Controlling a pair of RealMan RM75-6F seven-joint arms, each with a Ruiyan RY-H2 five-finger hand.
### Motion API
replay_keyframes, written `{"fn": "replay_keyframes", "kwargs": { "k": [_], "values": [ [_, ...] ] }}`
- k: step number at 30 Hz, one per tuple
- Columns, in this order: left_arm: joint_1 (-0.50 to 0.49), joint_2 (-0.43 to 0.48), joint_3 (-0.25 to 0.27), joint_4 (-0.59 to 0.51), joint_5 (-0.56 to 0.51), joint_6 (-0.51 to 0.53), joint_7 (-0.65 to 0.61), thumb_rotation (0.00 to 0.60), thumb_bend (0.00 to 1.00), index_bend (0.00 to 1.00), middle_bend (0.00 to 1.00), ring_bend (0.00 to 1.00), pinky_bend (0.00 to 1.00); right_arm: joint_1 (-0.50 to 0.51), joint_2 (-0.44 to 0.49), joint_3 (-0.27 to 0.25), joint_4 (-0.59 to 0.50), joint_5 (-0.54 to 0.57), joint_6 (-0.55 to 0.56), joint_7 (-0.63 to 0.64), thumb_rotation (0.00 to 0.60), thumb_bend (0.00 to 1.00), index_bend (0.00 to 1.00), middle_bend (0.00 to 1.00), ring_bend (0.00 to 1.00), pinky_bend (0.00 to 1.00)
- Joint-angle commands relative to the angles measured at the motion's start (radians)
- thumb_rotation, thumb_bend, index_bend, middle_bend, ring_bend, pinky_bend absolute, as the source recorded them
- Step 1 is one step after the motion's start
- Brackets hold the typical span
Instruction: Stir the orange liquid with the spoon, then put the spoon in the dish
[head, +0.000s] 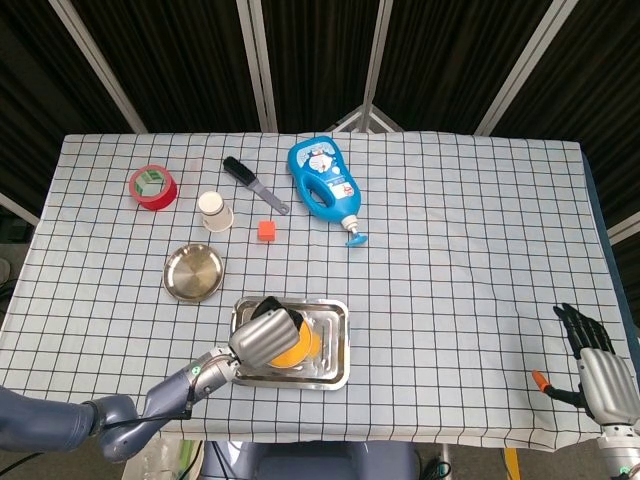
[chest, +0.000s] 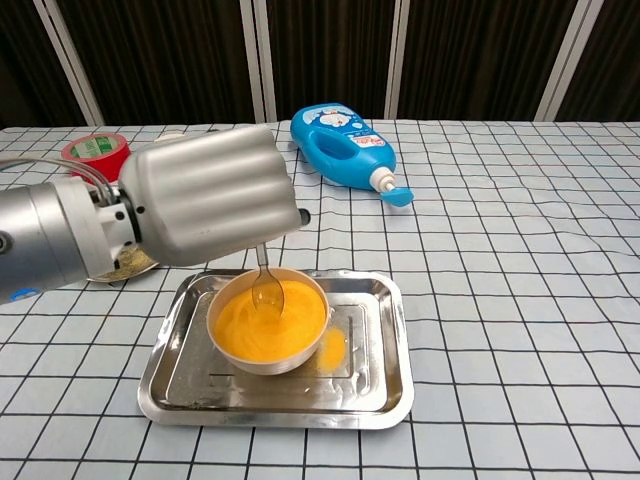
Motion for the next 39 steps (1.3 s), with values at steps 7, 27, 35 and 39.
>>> {"fn": "replay_keyframes", "kwargs": {
  "k": [7,27,35,39],
  "values": [
    [-0.032,0.028,0.012,0.036,0.106,-0.054,0.009,0.600,0.73,0.80,1.00,1.00,1.00,-0.001,0.001,0.000,-0.001,0.000,0.001,0.001,0.600,0.31,0.00,0.00,0.00,0.00],
    [0.011,0.030,-0.014,-0.004,0.154,-0.047,-0.077,0.600,0.73,0.80,1.00,1.00,1.00,-0.001,0.000,0.000,-0.001,0.001,0.002,-0.001,0.600,0.31,0.00,0.00,0.00,0.00],
    [0.029,-0.002,-0.019,0.025,0.134,-0.081,-0.061,0.600,0.73,0.80,1.00,1.00,1.00,-0.001,0.001,0.001,-0.001,0.000,0.003,0.003,0.600,0.31,0.00,0.00,0.00,0.00],
    [0.040,-0.014,-0.028,0.050,0.117,-0.090,-0.052,0.600,0.73,0.80,1.00,1.00,1.00,-0.001,0.001,0.000,-0.001,0.000,0.002,0.004,0.600,0.31,0.00,0.00,0.00,0.00]
  ]
}}
